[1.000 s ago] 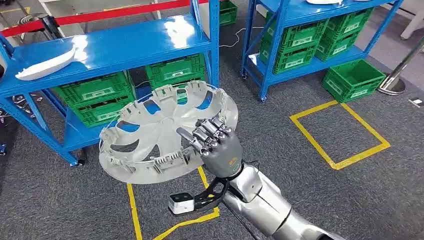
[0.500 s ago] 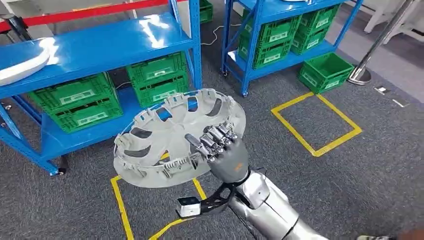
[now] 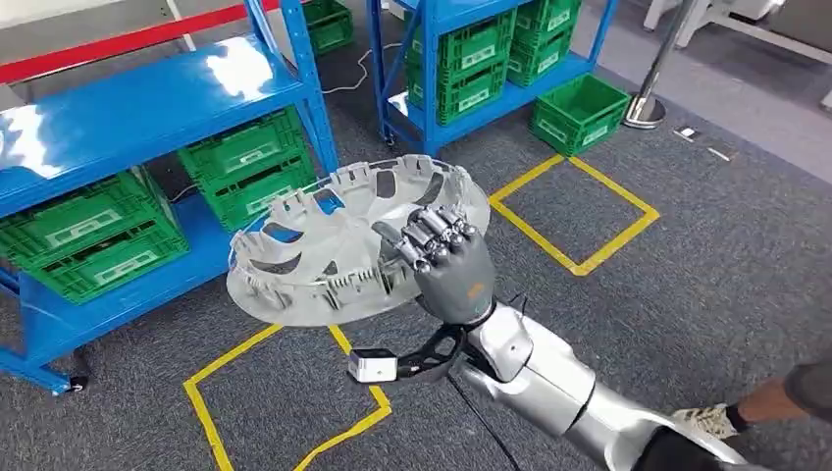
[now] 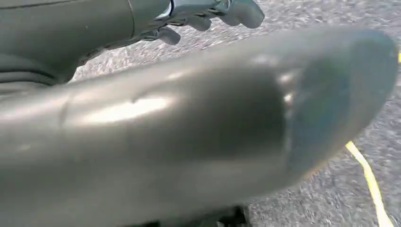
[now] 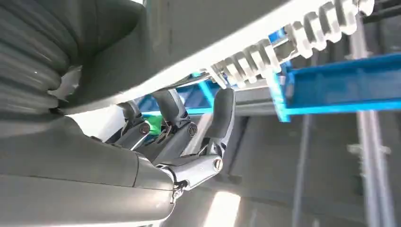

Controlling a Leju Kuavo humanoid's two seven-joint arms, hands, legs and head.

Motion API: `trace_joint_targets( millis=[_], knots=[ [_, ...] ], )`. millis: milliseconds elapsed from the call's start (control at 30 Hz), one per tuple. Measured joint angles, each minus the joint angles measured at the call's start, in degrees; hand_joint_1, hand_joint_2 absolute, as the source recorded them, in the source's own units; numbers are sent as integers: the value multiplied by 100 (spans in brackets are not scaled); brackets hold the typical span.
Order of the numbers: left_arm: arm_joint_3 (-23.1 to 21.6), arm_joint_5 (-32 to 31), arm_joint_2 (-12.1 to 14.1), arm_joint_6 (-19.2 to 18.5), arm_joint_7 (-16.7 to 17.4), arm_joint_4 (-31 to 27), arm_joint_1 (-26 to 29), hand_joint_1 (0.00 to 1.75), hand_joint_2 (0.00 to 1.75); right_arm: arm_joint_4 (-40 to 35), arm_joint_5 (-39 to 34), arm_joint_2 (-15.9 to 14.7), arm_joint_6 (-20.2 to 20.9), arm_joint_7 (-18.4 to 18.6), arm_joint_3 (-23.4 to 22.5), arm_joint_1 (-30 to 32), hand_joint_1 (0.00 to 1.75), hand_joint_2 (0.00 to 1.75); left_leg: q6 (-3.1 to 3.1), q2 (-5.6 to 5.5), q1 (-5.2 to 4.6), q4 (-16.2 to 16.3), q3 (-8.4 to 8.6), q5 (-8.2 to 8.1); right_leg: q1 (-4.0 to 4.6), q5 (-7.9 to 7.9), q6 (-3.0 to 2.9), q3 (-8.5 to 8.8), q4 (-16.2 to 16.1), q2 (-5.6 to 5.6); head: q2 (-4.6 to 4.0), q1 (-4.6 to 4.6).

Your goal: Take the parts from the cabinet and place them on the table.

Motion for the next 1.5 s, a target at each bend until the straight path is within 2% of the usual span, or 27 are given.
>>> trace_joint_targets(
  millis=[67,100,200,233,267,367,400,467,533,600,633,700,733,767,900,1000,1067,1100,1133,1200,1233,1267,1333,1400,1433,1467,1500],
  knots=[
    [0,2,11,0,-13,0,14,0,0,-64,7,-158,115,311,316,-180,175,175,-1,-61,-4,765,-345,-280,13,18,-11,-28,4,139,-2,0],
    [2,29,15,0,-20,0,19,0,0,-81,7,-246,178,476,459,-277,175,175,12,-70,-4,849,-380,-233,19,26,-11,-29,4,207,0,2],
    [11,155,22,0,-68,0,6,0,0,-133,6,-576,554,1586,1242,-897,175,175,129,-221,-20,-293,177,467,28,57,24,-31,10,444,0,2],
    [15,160,26,2,-68,-2,3,0,0,-133,0,-661,705,2056,1607,-1170,175,175,183,-460,-18,-738,381,604,5,71,40,-43,10,511,-2,2],
    [18,175,39,4,-65,-4,3,0,0,-131,0,-741,819,2354,2018,-1435,175,175,214,-606,-2,-884,434,527,34,89,77,-77,21,583,-2,7],
    [24,195,35,9,-6,-7,-21,0,0,-127,15,-919,1076,2436,2802,-1954,175,175,226,-447,-61,-911,457,555,-54,179,223,-145,-41,781,0,2],
    [31,206,14,9,13,-4,-28,0,0,-129,9,-976,1124,2452,2985,-2091,175,175,268,-371,-2,-997,476,616,-11,203,266,-159,-55,814,-2,2],
    [31,203,0,9,39,-11,-45,0,0,-122,-2,-1059,1207,2486,3263,-2306,175,175,334,-240,8,-1068,486,676,16,-42,263,-311,258,191,0,77],
    [39,210,-4,-33,68,-9,-27,0,0,-125,-2,-1063,1293,2502,3448,-2444,175,175,343,-87,5,-1053,459,674,-1,-486,313,-729,1145,45,0,77],
    [52,223,-9,-50,72,-7,-25,0,0,-125,0,-1098,1338,2504,3579,-2515,175,175,348,79,5,-1029,430,667,-7,-611,352,-979,1687,31,0,81],
    [55,225,-22,-52,70,-7,-25,0,0,-125,2,-1120,1380,2504,3627,-2538,175,175,344,147,6,-1018,427,658,-15,-490,363,-903,1557,16,0,79],
    [63,254,-50,-54,57,-4,-35,0,0,-157,0,-1157,1491,2506,3695,-2569,175,175,309,284,14,-973,427,621,-23,-62,368,-388,664,-92,0,79],
    [70,260,-59,-55,53,-7,-39,0,0,-175,0,-1183,1515,2508,3734,-2588,175,175,270,350,9,-921,427,585,-20,84,368,-42,81,-322,-2,81],
    [85,260,-57,-57,53,-13,-42,0,0,-190,0,-1185,1531,2508,3761,-2595,175,175,227,385,-44,-895,407,554,31,11,309,-41,34,-426,-2,75],
    [157,326,-61,-50,72,-13,-50,0,0,-247,4,-1242,1561,2506,3876,-2612,175,175,116,604,-39,-924,470,537,25,79,149,-98,1,-152,-2,70],
    [197,339,-61,2,133,-11,-52,0,0,-260,0,-1258,1528,2510,3984,-2639,175,175,20,34,7,-309,209,75,-28,133,60,-108,-30,-24,0,46],
    [223,369,-61,20,195,-11,-41,0,0,-260,4,-1244,1511,2508,4053,-2642,175,175,9,-63,4,598,-206,-321,-20,143,47,-134,-27,96,0,46],
    [247,369,-61,24,192,-7,-30,0,0,-260,7,-1244,1511,2508,4086,-2642,175,175,15,-70,4,841,-324,-347,-14,149,42,-143,-24,159,-2,48],
    [258,372,-61,33,199,-2,-25,0,0,-258,7,-1244,1515,2508,4123,-2644,175,175,31,-74,4,785,-299,-232,-12,155,48,-146,-19,229,-2,46],
    [284,378,-63,66,190,-2,-35,0,0,-258,2,-1242,1546,2508,4193,-2658,175,175,93,-142,3,13,75,244,-11,169,69,-148,-8,369,0,46],
    [293,385,-63,68,179,-2,-37,0,0,-258,2,-1225,1566,2508,4220,-2672,175,175,132,-283,3,-495,324,465,-11,180,87,-150,-5,434,0,46],
    [299,400,-59,70,166,-4,-38,0,0,-258,2,-1201,1574,2508,4243,-2690,175,175,175,-596,6,-845,467,466,-26,192,112,-165,0,487,-2,48],
    [306,424,-63,72,140,-7,-39,0,0,-258,4,-1174,1598,2508,4283,-2755,175,175,163,-487,-25,-891,466,472,-40,232,202,-222,-7,612,-2,52],
    [310,431,-66,83,127,-7,-42,0,0,-258,4,-1177,1612,2508,4303,-2777,175,175,241,-377,-55,-906,516,505,-48,285,298,-232,-68,740,-2,48],
    [315,431,-81,85,122,-7,-44,0,0,-258,4,-1192,1618,2508,4307,-2783,175,175,292,-294,10,-983,518,571,-47,288,305,-253,-38,667,0,41],
    [326,433,-88,111,107,-13,-51,0,0,-258,2,-1192,1622,2506,4324,-2823,175,175,326,-223,6,-1005,522,591,-17,167,318,-315,97,317,-2,87],
    [339,433,-90,125,98,-13,-48,0,0,-258,-2,-1190,1631,2511,4346,-2872,175,175,346,-151,2,-1005,507,599,-10,-79,335,-486,443,132,0,96]
  ],
)
